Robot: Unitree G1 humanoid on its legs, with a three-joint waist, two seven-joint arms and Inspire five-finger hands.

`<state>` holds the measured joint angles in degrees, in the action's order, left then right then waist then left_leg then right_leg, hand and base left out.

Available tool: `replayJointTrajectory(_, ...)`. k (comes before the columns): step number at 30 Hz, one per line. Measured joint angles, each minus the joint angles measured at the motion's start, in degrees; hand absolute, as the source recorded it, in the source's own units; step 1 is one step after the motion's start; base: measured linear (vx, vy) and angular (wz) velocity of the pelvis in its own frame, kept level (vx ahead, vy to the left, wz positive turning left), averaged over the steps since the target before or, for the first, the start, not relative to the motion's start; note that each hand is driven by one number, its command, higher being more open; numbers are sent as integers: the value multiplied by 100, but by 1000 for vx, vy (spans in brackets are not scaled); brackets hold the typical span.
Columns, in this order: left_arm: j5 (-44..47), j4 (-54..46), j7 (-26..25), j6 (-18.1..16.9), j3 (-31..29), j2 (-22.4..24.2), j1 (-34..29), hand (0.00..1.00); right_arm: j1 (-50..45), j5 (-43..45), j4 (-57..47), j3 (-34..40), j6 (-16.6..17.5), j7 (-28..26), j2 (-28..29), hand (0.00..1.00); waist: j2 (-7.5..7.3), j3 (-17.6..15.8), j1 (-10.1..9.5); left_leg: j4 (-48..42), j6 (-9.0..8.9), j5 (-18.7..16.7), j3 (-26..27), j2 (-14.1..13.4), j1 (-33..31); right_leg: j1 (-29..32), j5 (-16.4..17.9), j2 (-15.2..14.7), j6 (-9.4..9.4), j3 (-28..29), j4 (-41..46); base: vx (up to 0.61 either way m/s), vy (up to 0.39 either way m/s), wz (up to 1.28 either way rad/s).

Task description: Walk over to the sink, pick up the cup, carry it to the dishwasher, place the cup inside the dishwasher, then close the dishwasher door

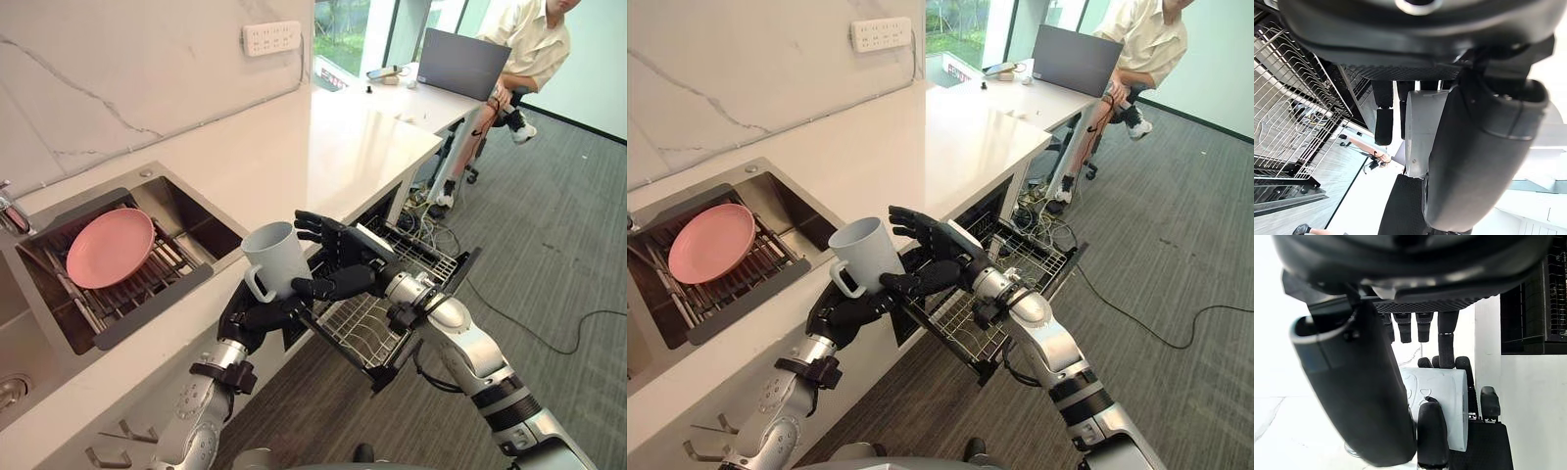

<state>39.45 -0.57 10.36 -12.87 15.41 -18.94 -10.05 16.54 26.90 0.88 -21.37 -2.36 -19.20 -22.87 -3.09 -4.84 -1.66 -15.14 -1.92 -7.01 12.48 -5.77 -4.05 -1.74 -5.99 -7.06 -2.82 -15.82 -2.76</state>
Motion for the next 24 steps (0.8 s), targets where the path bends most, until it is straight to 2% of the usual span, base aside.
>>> replayJointTrajectory(7, -45, -1, 2, 106, -57, 26, 0, 30, 143, -532, -3, 91, 3, -156, -44, 90, -1, 2, 13, 7, 2, 1, 2, 1, 0, 1, 1, 0, 3, 5, -7, 0, 0, 0)
replayJointTrajectory(12, -371, -1, 73, 350, -334, 334, 7, 30, 60, -1093, -86, 422, 71, -243, 280, 90, 1, 3, 36, 5, 10, 6, 1, 2, 6, -2, 1, -1, 3, 3, -7, 0, 0, 0)
replayJointTrajectory(24, -1027, 1, 115, 461, -657, 667, 171, 30, -164, -1236, -188, 722, 273, -245, 799, 90, 11, 9, 84, 59, 22, 14, 0, 16, 61, -27, 30, -6, 32, -2, -3, 0, 0, 0)
